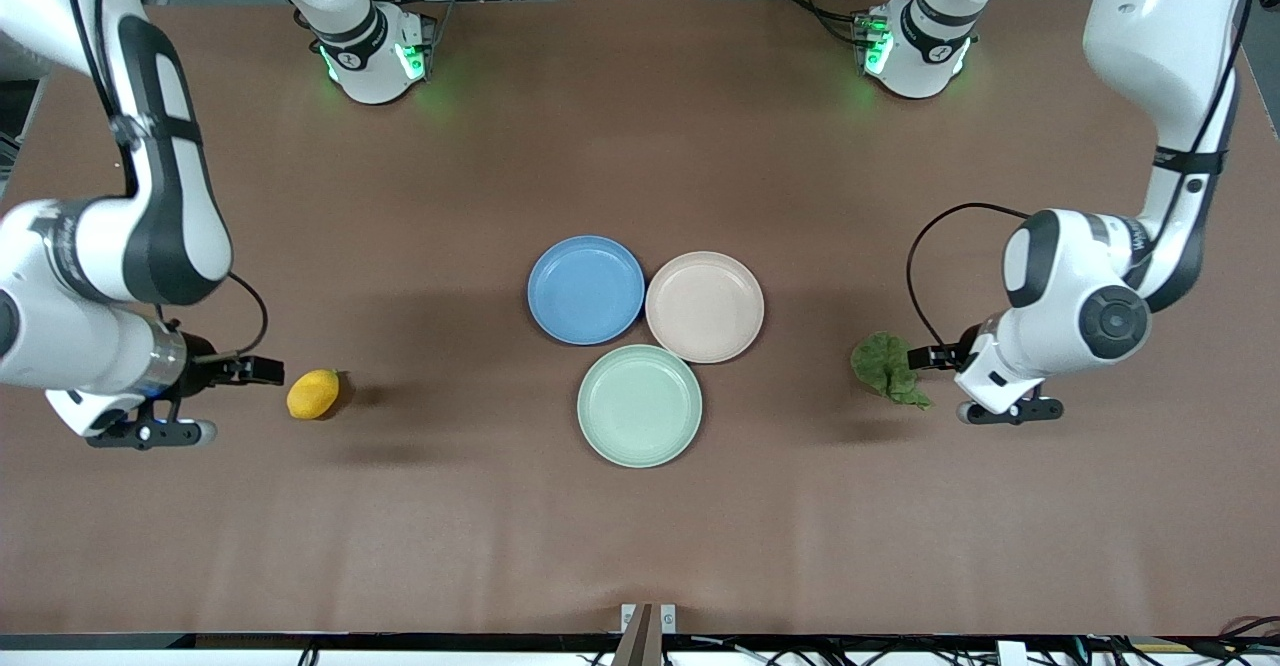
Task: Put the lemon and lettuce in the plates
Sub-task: 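Close the right gripper on the lemon while the left gripper grasps the lettuce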
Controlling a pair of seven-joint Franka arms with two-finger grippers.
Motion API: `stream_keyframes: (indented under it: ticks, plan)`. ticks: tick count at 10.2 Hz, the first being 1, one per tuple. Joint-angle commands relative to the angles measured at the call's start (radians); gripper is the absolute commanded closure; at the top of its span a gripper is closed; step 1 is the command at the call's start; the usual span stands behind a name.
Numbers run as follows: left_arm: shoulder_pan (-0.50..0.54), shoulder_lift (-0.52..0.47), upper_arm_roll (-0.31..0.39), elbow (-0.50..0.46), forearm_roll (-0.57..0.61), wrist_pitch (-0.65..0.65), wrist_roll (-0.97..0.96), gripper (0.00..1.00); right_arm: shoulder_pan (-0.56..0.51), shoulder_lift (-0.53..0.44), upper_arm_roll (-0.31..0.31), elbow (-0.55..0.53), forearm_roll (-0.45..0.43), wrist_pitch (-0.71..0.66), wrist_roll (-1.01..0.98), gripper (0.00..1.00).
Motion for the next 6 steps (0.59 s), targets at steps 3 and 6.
stream_keyframes:
  ticks: [3, 6]
  plan:
    - [-0.031, 0.039, -0.005, -0.058, 0.016, 0.157, -0.069, 0.0, -0.036, 0.076, 0.002, -0.097, 0.059, 0.164, 0.209, 0.0]
    - [-0.068, 0.102, -0.002, -0.053, 0.018, 0.225, -0.117, 0.09, -0.016, 0.118, 0.002, -0.165, 0.059, 0.295, 0.28, 0.0]
